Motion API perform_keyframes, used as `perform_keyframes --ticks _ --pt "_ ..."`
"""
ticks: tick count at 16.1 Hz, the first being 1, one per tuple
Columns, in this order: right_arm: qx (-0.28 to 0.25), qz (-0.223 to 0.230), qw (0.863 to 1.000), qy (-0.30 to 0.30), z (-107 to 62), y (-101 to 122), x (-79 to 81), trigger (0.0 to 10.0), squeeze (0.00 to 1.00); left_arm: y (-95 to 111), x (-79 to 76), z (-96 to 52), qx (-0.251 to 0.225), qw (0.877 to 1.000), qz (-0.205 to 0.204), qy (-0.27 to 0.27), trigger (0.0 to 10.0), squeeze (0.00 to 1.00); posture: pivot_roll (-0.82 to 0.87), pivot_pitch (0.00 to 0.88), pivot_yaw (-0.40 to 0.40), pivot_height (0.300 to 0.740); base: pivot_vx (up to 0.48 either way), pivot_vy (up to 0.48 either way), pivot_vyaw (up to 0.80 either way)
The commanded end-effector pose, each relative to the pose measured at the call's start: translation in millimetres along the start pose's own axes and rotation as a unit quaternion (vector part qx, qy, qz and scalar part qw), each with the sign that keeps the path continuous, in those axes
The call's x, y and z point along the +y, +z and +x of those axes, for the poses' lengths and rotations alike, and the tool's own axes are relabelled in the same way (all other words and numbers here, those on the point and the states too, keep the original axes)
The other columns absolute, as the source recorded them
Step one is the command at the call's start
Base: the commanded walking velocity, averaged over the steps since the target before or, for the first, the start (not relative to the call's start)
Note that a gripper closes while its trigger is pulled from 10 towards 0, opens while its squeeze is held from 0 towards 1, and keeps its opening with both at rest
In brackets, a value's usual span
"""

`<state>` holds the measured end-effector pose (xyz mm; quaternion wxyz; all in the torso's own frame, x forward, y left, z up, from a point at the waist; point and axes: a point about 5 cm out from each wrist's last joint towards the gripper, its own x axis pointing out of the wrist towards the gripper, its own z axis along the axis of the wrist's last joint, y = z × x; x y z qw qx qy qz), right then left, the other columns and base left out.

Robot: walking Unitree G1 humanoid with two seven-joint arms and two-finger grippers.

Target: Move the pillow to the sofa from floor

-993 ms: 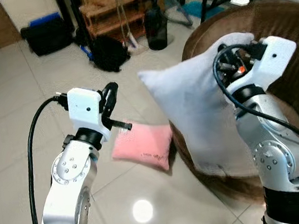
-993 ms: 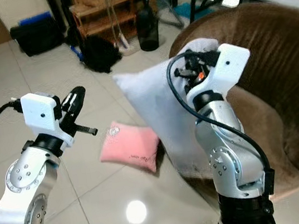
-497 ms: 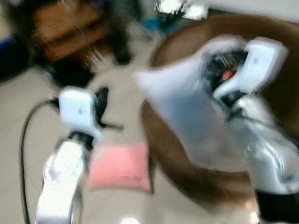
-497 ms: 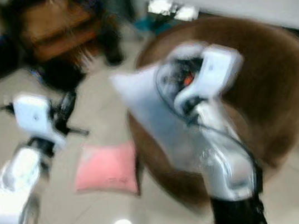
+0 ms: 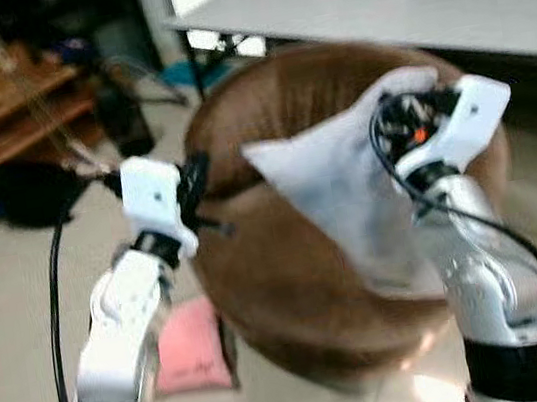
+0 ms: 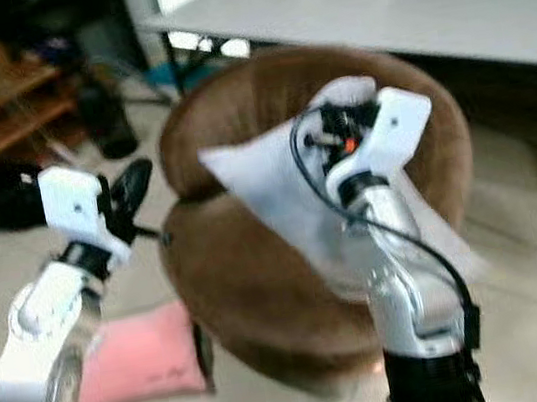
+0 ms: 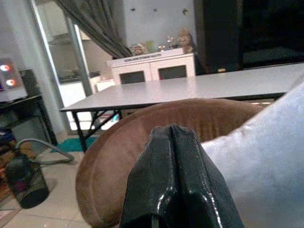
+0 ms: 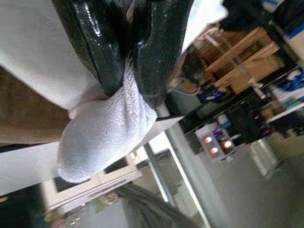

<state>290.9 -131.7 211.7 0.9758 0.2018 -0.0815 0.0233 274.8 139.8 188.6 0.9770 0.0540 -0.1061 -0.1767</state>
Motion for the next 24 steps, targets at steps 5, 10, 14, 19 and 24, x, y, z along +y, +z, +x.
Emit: perform_keyframes --ticks 5,10,14,19,24 --pt "-0.026 -0.004 1.000 0.014 -0.8 10.0 3.3 10.0 0.00 2.5 -4.6 2.5 -0.004 1.000 0.003 -0.017 10.0 0.00 -0.07 0.000 0.049 0.740 0.286 0.000 0.00" --pt "-0.007 -0.004 0.998 0.065 -3.5 5.9 14.9 10.0 0.00 1.9 -4.6 2.3 -0.002 1.000 0.003 -0.019 10.0 0.00 -0.07 0.000 0.049 0.740 0.284 0.000 0.00" --pt "-0.010 -0.001 0.997 0.078 -4.6 6.9 19.8 10.0 0.00 1.5 -4.5 1.1 -0.001 1.000 0.002 -0.020 10.0 0.00 -0.07 0.000 0.045 0.740 0.284 0.000 0.00" --pt "0.003 -0.004 0.995 0.095 -7.5 2.9 24.5 10.0 0.00 0.3 -6.1 -1.8 -0.001 1.000 -0.002 -0.024 10.0 0.00 -0.07 0.000 0.039 0.740 0.324 0.000 0.00" --pt "0.017 -0.010 0.996 0.090 -4.7 -4.0 25.9 10.0 0.00 -1.0 -6.2 -8.6 0.005 1.000 -0.004 -0.023 10.0 0.00 -0.05 0.000 0.018 0.740 0.348 0.000 0.00"
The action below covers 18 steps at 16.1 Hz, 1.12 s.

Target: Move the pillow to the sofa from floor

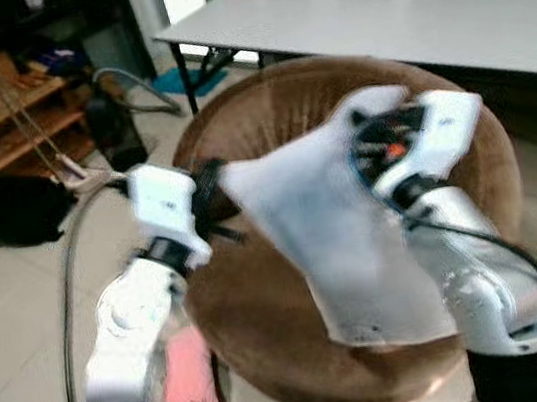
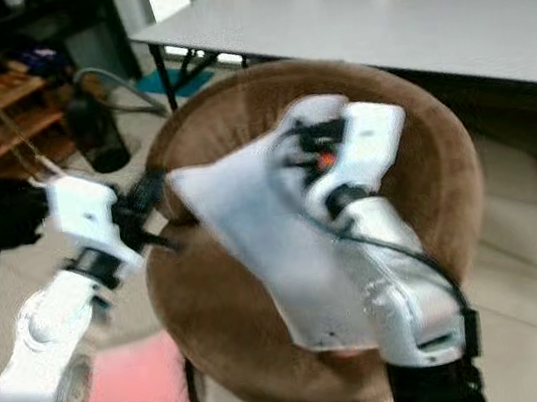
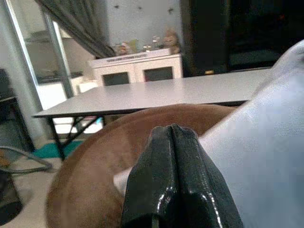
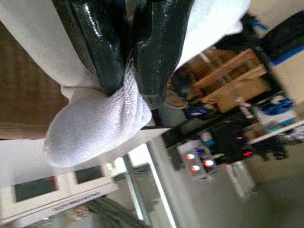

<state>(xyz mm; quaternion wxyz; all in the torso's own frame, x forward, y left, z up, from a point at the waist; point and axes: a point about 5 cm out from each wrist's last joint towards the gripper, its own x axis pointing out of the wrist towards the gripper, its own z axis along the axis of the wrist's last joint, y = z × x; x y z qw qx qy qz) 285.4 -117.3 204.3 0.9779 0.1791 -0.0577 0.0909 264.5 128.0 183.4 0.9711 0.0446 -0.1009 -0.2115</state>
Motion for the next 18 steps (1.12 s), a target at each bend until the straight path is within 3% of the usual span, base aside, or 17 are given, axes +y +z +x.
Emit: perform_keyframes --ticks 1,3,5,8,9,10,12,14,16,17,18 --pt "-0.018 0.003 1.000 0.022 5.8 6.3 15.2 10.0 0.00 1.0 8.8 -5.6 0.008 1.000 0.008 0.013 10.0 0.00 -0.05 0.010 0.016 0.740 0.349 0.000 0.00" --pt "-0.011 -0.008 1.000 0.007 8.1 1.1 15.7 10.0 0.00 -2.1 5.6 -13.8 0.020 1.000 0.003 0.003 10.0 0.00 -0.04 0.042 0.006 0.740 0.159 0.000 0.00" --pt "0.012 -0.034 0.999 -0.024 12.5 -8.9 11.3 10.0 0.00 -11.2 -1.4 -26.9 0.064 0.997 0.005 -0.036 10.0 0.00 -0.03 0.082 0.006 0.740 0.000 0.000 0.00" --pt "0.049 -0.050 0.994 -0.083 29.4 -25.9 0.3 10.0 0.00 -13.1 -8.8 -44.5 0.095 0.992 0.003 -0.078 10.0 0.00 -0.01 0.158 0.014 0.740 0.000 0.000 0.00" --pt "0.059 -0.069 0.990 -0.105 44.3 -31.5 0.3 10.0 0.00 -11.7 -13.5 -54.3 0.109 0.988 -0.002 -0.109 10.0 0.00 0.01 0.187 0.013 0.740 0.000 0.000 0.00" --pt "0.060 -0.070 0.990 -0.110 48.5 -32.2 0.6 10.0 0.00 -11.7 -14.5 -56.7 0.114 0.987 -0.004 -0.117 10.0 0.00 0.01 0.196 0.014 0.740 0.000 0.000 0.00" --pt "0.063 -0.078 0.985 -0.142 77.3 -32.9 0.5 10.0 0.00 -11.0 -15.7 -64.6 0.131 0.983 0.000 -0.130 10.0 0.00 0.04 0.221 0.017 0.740 0.000 0.000 0.00" --pt "0.055 -0.072 0.982 -0.169 94.1 -27.1 2.2 10.0 0.00 -8.1 -14.0 -69.7 0.137 0.982 0.003 -0.129 10.0 0.00 0.05 0.239 0.016 0.740 0.000 0.000 0.00" --pt "0.036 -0.047 0.975 -0.216 120.0 -7.4 3.4 10.0 0.00 -4.1 -10.6 -74.8 0.146 0.981 0.006 -0.124 10.0 0.00 0.07 0.251 0.014 0.740 0.000 0.000 0.00" --pt "0.031 -0.034 0.977 -0.209 126.1 -1.0 4.6 10.0 1.00 -3.0 -9.9 -75.5 0.146 0.982 0.007 -0.123 10.0 0.00 0.07 0.250 0.013 0.740 0.000 0.000 0.00" --pt "0.021 -0.014 0.983 -0.183 131.2 5.7 8.0 10.0 1.00 -1.5 -9.1 -75.2 0.146 0.982 0.008 -0.119 10.0 0.00 0.07 0.247 0.009 0.740 0.000 0.000 0.00"
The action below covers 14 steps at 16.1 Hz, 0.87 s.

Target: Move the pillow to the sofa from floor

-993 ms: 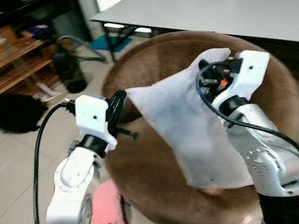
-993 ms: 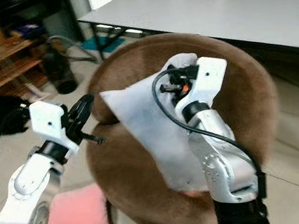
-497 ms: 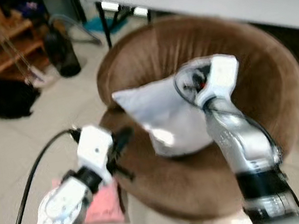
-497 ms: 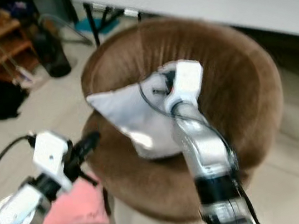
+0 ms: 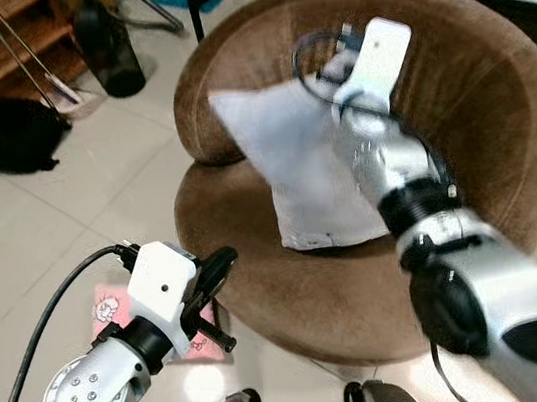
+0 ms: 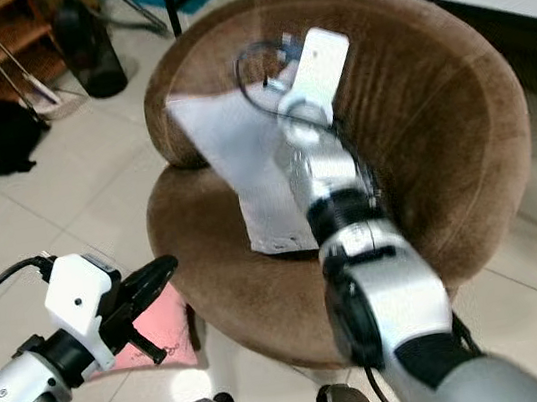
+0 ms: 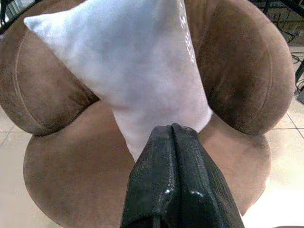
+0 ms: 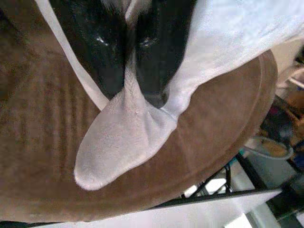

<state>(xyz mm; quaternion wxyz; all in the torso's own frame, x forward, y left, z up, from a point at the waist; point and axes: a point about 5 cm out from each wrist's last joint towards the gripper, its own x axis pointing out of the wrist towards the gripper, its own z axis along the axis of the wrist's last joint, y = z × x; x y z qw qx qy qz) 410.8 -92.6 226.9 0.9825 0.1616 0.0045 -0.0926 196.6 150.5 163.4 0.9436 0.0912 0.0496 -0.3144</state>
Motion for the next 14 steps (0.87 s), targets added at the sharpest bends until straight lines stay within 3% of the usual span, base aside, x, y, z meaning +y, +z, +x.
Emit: perform_keyframes --ticks 1,3,4,5,7,9,12,14 --pt "-0.015 0.021 0.999 0.021 1.7 9.2 5.5 10.0 1.00 4.9 0.6 -2.8 -0.004 1.000 0.005 0.002 10.0 0.00 0.08 0.245 0.009 0.740 0.000 0.000 0.00" --pt "-0.039 0.075 0.995 0.054 5.4 26.3 12.3 10.0 1.00 10.6 5.3 -0.5 -0.018 1.000 0.006 0.020 10.0 0.00 0.07 0.233 0.013 0.740 0.000 0.000 0.00" --pt "-0.055 0.064 0.994 0.072 5.4 30.9 14.6 10.0 0.99 11.8 7.4 1.5 -0.025 0.999 0.006 0.030 10.0 0.00 0.07 0.227 0.014 0.740 0.000 0.000 0.00" --pt "-0.068 0.055 0.992 0.088 5.1 33.4 16.2 10.0 0.00 11.4 8.6 3.6 -0.028 0.999 0.004 0.039 10.0 0.00 0.06 0.218 0.015 0.740 0.000 0.000 0.00" --pt "-0.101 0.023 0.986 0.132 -1.0 29.9 12.2 10.0 0.00 4.5 13.9 10.3 -0.018 0.997 -0.001 0.081 10.0 0.00 0.03 0.184 0.017 0.740 0.000 0.000 0.00" --pt "-0.095 -0.025 0.985 0.139 -10.9 12.1 -4.1 10.0 0.00 -1.9 17.4 19.3 -0.014 0.994 0.000 0.105 10.0 0.00 0.00 0.152 0.021 0.740 0.000 0.000 0.00" --pt "-0.062 -0.094 0.986 0.127 -66.6 -19.6 -60.4 10.0 0.00 -6.9 16.3 37.3 -0.025 0.994 0.022 0.103 10.0 0.00 -0.06 0.097 0.037 0.740 0.000 0.000 -0.52" --pt "-0.040 -0.105 0.988 0.110 -92.2 -27.8 -80.4 10.0 0.00 -6.7 20.8 42.7 -0.031 0.993 0.026 0.115 10.0 0.00 -0.07 0.084 0.038 0.740 0.000 0.000 -0.77"
